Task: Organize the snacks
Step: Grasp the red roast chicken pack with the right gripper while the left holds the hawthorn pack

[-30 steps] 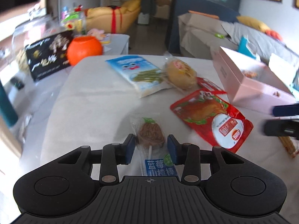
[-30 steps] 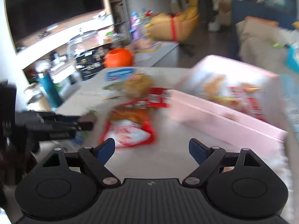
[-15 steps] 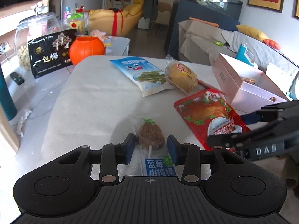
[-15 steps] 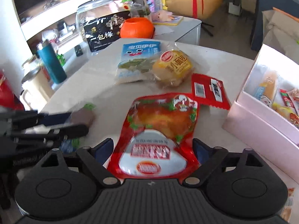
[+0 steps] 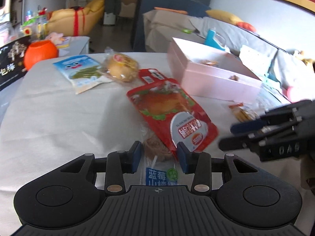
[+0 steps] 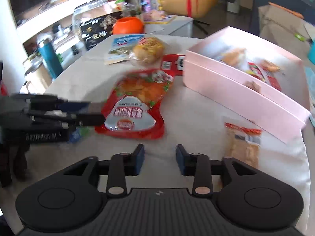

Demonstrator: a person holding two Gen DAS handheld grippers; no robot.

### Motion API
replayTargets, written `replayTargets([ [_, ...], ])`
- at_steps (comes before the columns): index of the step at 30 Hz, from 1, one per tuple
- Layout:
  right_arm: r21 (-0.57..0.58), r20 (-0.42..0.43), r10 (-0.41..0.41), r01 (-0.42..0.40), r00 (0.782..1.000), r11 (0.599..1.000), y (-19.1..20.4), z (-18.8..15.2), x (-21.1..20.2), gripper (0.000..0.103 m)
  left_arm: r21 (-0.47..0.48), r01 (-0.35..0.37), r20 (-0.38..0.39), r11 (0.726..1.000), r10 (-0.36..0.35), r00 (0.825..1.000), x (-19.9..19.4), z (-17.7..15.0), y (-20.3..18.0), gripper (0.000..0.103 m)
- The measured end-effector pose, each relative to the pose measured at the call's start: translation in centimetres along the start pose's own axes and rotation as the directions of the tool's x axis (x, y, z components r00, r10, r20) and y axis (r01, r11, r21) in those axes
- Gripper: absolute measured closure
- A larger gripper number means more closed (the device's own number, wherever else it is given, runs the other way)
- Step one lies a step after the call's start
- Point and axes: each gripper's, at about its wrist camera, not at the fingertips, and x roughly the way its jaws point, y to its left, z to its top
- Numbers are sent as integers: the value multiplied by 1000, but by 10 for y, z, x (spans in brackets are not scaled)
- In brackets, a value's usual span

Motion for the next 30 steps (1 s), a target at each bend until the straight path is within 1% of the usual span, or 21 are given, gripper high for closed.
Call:
replayTargets([
  [1,24,14,14,-14,1000,1000,-2,2,-2,52,0,-10,-3,1000,10,1000,-1,0,-1,60],
  [2,39,31,25,-26,999,999,-3,4,-3,41,-7,-21,-4,1000,21,1000,-2,0,0,60],
  [3,49,52,30,-33,998,998,-3,7,-4,30,-15,-49,-1,999,49,999,-4,0,3,61],
  [5,50,86,21,-25,996,998,2,15,-3,20,-10,-120,11,993,121,993,-8,1,8,61],
  [6,42,98,15,-19,995,999,6,19,0,18,-9,-160,16,987,160,987,-11,1,12,61],
  [8,24,94,15,-17,995,1000,13,29,13,18,-18,-201,14,979,201,980,-14,0,18,62],
  [11,38,18,28,-29,999,999,23,44,39,17,-45,-203,10,978,204,979,-17,-2,27,62],
  [12,60,-10,44,-44,999,997,25,48,48,10,-47,-203,10,978,204,979,-18,-3,29,62],
  [13,79,-24,46,-44,999,996,28,51,55,7,-48,-201,13,978,202,979,-18,-3,29,62],
  [15,75,-23,14,-12,1000,997,38,58,62,5,-43,-201,16,979,202,979,-19,-4,29,62],
  [17,41,-22,-16,17,1000,999,47,61,69,3,-44,-197,15,979,198,980,-18,-3,29,62],
  [21,27,-24,-9,10,1000,1000,41,58,68,4,-51,-191,15,980,192,981,-18,-4,30,62],
  [22,28,-25,-10,10,1000,1000,37,55,65,4,-51,-191,14,980,192,981,-18,-4,30,62],
  [24,30,-19,0,1,1000,1000,28,47,57,12,-51,-190,14,980,191,981,-18,-4,31,62],
  [28,-14,-2,-67,67,998,998,16,25,41,14,-54,-181,13,982,182,983,-18,-3,31,62],
  [30,-16,4,-79,79,997,997,8,12,31,13,-60,-151,26,987,153,988,-19,-1,31,63],
])
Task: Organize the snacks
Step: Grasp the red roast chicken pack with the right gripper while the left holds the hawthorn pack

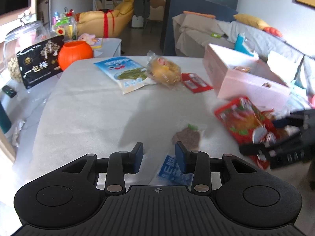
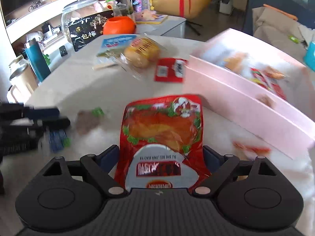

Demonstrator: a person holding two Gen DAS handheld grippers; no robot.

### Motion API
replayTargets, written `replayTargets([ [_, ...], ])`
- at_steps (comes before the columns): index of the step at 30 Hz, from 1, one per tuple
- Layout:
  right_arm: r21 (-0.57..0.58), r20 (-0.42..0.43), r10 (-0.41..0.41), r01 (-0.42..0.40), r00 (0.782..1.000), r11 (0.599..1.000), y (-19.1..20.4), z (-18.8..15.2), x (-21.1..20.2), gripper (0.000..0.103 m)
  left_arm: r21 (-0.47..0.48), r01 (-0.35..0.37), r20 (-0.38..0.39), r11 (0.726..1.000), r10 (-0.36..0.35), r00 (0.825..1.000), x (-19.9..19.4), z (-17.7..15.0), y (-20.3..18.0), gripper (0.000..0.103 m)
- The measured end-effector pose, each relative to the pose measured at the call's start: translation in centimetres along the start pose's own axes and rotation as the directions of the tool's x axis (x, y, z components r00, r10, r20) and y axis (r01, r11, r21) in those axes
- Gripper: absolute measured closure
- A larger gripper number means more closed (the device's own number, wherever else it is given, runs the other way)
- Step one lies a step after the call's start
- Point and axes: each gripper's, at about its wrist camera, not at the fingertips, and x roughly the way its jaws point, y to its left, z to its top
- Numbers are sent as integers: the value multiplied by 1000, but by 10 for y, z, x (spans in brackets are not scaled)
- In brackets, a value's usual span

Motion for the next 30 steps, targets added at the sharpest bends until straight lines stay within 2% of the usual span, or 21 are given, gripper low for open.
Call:
replayTargets([
  [3,5,8,0,0,1000,1000,-8,-18,-14,10,51,64,22,997,-65,998,-3,5,-10,63],
  [5,5,24,7,-7,1000,1000,-11,-29,-20,7,122,93,-2,988,-94,996,1,9,-22,63],
  [7,-3,45,1,-1,999,1000,-10,-37,-22,5,214,91,-46,973,-83,996,11,11,-38,60],
  [10,0,81,-11,11,997,1000,-9,-45,-25,3,324,27,-41,946,-14,999,20,12,-55,58],
  [15,0,85,-8,8,996,1000,-10,-46,-23,0,261,2,-67,965,16,998,33,21,-45,58],
  [18,-4,86,-12,13,996,1000,-8,-45,-23,0,198,34,-59,980,-22,998,34,17,-31,55],
  [24,8,102,-23,23,995,1000,-7,-44,-19,0,208,51,-68,977,-38,997,31,16,-34,58],
  [28,17,97,-23,22,995,1000,-7,-43,-19,0,157,98,-80,983,-86,993,29,15,-35,58],
  [30,16,83,-19,18,996,1000,-8,-41,-19,0,137,92,-62,986,-84,994,28,11,-36,58],
])
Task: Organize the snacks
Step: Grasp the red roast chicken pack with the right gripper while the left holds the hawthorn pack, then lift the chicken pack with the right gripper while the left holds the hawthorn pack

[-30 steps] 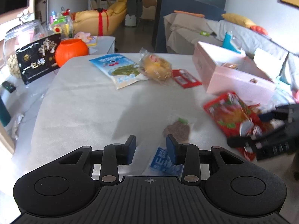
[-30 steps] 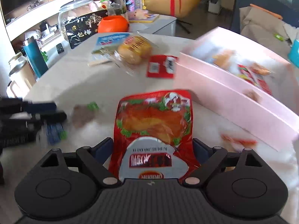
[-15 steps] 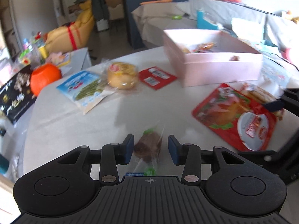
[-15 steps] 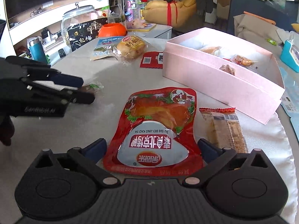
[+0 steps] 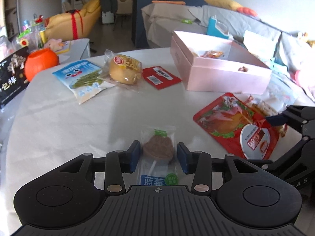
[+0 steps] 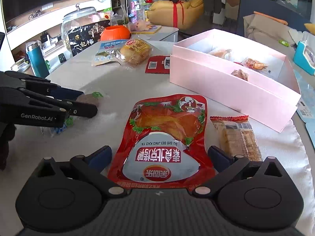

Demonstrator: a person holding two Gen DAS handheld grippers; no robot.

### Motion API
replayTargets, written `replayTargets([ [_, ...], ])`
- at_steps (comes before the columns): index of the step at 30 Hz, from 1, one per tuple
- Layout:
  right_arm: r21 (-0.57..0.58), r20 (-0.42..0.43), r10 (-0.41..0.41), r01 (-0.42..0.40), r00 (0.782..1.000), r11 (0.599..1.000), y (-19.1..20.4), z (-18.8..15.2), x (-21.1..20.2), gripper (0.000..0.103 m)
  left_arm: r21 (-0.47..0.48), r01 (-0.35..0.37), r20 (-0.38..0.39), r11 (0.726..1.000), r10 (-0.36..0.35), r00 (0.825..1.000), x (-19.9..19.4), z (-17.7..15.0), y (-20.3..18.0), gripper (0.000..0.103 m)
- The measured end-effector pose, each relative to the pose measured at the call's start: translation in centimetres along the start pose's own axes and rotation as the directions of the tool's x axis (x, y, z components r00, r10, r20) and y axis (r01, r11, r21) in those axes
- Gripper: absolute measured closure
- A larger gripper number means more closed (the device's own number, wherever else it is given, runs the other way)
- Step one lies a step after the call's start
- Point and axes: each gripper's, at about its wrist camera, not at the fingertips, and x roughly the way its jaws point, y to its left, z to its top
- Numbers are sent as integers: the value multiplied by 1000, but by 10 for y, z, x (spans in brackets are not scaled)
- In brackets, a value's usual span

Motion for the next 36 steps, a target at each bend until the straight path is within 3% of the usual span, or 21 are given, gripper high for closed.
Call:
replayTargets([
  [9,6,-40,34,-34,999,999,-8,5,-7,1,22,-50,43,999,49,998,-2,-8,-9,58],
  [16,35,11,52,-52,999,998,-25,1,-32,1,8,-56,53,998,56,997,-3,-11,-9,58],
  [25,64,-56,69,-65,996,996,-13,14,1,0,8,-57,55,998,56,997,-5,-14,-10,58],
  [28,7,-49,11,-11,999,1000,-3,18,12,0,8,-58,55,998,57,997,-5,-14,-10,58],
  [31,-28,-44,3,-4,999,1000,1,17,12,7,9,-58,56,998,57,997,-5,-14,-10,58],
  [32,-44,-44,13,-15,999,999,2,17,9,15,9,-59,56,998,58,997,-5,-14,-10,58],
  [36,-131,-45,-2,-4,999,991,6,9,-8,19,11,-60,58,998,60,997,-5,-14,-10,57],
])
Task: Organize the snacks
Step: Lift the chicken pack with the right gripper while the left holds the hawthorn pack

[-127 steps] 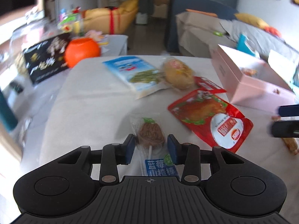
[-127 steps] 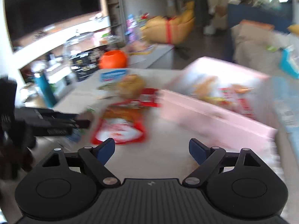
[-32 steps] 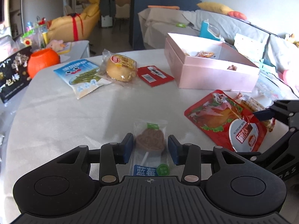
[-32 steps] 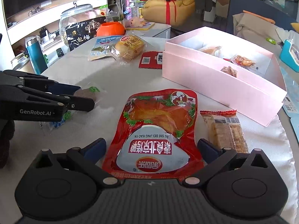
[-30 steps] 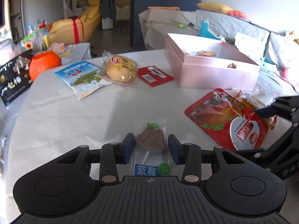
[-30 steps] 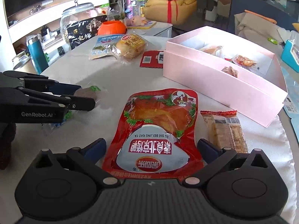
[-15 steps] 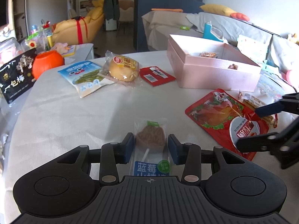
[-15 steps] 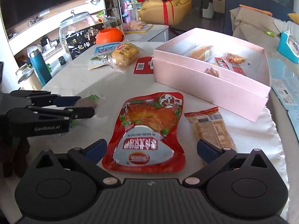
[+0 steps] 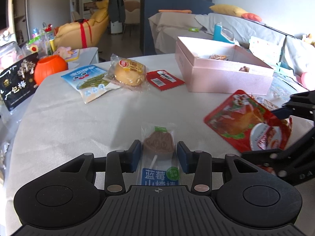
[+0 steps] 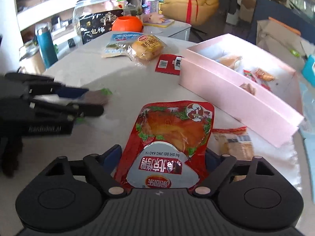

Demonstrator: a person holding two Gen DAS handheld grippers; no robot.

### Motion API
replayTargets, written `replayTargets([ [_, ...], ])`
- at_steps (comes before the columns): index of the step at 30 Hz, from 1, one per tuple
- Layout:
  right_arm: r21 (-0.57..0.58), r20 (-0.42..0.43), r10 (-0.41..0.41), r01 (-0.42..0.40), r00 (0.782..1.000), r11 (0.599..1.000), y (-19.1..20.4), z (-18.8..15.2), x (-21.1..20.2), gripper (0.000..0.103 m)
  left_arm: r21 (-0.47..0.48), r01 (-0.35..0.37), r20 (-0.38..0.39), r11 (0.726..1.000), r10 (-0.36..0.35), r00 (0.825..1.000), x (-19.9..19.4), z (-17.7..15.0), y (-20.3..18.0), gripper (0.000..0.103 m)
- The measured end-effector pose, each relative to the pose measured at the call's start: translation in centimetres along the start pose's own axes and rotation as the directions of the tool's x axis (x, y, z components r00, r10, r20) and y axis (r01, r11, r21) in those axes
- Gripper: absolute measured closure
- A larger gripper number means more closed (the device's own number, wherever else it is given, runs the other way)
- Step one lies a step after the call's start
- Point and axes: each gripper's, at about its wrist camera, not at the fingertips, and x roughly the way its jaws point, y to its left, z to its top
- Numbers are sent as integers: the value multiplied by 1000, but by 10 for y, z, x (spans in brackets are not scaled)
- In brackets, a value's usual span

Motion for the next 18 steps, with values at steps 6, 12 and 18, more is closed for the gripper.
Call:
replayTargets([
  [6,65,6,28,-28,1000,997,-20,-11,-16,28,1,0,0,1000,0,1000,0,0,0,57],
  [12,136,4,78,-78,997,988,-36,-18,-21,25,10,-3,3,1000,3,1000,0,0,-1,57],
  [18,84,-3,-15,15,1000,996,-19,-20,-13,16,11,-4,5,1000,4,1000,0,0,-1,58],
])
